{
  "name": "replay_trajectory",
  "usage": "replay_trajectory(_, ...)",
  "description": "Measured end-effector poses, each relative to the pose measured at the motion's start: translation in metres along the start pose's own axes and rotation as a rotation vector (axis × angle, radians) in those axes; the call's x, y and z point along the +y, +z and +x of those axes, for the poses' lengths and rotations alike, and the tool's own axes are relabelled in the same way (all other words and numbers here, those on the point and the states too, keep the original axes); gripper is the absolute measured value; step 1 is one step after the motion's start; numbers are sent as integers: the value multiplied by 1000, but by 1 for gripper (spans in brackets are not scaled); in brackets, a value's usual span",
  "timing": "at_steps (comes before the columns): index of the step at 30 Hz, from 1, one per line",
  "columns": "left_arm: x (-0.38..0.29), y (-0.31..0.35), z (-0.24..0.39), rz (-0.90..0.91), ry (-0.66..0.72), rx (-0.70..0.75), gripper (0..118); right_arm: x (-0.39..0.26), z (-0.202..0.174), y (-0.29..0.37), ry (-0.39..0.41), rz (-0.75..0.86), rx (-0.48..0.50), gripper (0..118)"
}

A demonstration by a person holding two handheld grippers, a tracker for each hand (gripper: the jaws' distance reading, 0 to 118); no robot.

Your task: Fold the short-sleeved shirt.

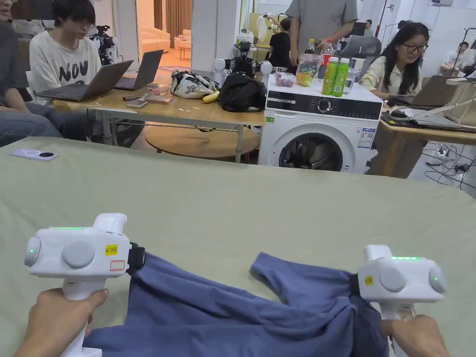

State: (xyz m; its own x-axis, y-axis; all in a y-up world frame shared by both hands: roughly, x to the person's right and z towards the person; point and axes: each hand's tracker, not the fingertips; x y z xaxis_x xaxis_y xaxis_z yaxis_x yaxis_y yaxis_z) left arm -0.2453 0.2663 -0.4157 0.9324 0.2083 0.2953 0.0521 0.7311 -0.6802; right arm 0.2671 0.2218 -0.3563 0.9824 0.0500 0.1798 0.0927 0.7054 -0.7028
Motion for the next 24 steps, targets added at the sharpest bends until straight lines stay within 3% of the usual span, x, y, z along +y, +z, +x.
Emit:
replay_trajectory(12, 75, 79, -13, 226, -2, 61, 0, 74, 35, 122, -57, 287, -93, 0)
replay_trajectory(20, 126, 117, -19, 283, -20, 90, 0, 103, 33, 163, -98, 376, -106, 0)
replay_trajectory(24, 138, 110, -22, 259, -31, 103, 0, 115, 22, 165, -78, 394, -117, 0)
